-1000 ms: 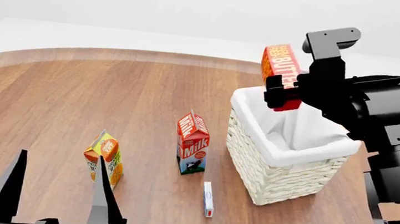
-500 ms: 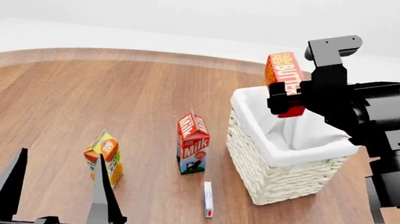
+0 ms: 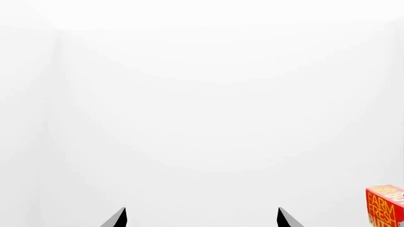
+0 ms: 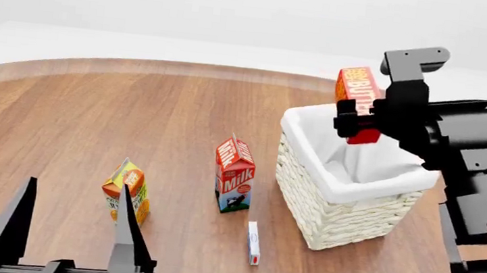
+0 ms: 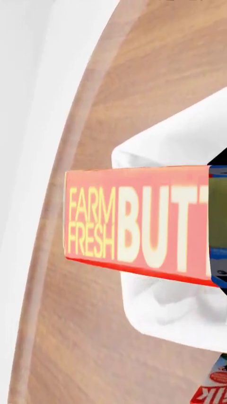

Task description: Pick up the cream cheese box and the butter, and put them in the basket.

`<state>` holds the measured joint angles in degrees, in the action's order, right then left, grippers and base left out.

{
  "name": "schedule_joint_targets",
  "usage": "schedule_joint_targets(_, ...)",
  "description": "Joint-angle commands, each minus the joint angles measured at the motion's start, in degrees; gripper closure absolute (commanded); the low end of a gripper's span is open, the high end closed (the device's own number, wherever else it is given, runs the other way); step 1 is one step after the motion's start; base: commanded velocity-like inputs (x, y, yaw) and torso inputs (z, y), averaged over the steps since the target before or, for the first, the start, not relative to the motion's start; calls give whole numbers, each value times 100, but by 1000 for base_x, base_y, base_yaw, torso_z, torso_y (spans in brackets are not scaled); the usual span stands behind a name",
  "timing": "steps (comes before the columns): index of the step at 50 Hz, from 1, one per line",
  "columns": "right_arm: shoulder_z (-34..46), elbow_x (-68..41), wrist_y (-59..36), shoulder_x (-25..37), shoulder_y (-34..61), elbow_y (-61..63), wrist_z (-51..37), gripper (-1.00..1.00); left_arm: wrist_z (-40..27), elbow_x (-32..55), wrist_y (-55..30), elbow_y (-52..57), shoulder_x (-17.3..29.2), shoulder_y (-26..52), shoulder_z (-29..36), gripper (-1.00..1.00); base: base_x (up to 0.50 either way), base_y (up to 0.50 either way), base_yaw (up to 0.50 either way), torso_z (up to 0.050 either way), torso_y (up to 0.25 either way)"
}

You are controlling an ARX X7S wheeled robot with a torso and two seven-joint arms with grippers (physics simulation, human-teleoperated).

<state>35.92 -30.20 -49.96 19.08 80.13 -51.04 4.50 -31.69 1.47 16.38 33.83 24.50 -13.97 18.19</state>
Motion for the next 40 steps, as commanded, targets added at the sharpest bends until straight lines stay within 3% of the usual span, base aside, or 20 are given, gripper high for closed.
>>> schedule_joint_targets(1, 107, 366, 398, -235, 290, -726, 254, 100, -15, -20, 49, -33, 1, -8, 21, -100, 0, 0, 3, 0, 10)
schedule_joint_targets(19, 308, 707, 1167, -784, 707, -2315, 533, 100, -39, 9, 97, -45, 43, -34, 3, -100, 0, 0, 0, 1, 1)
schedule_joint_targets(40, 150, 1164, 1067, -898, 630, -2371, 729, 100, -65, 16, 97, 0, 78, -72, 6, -100, 0, 0, 0, 0, 1)
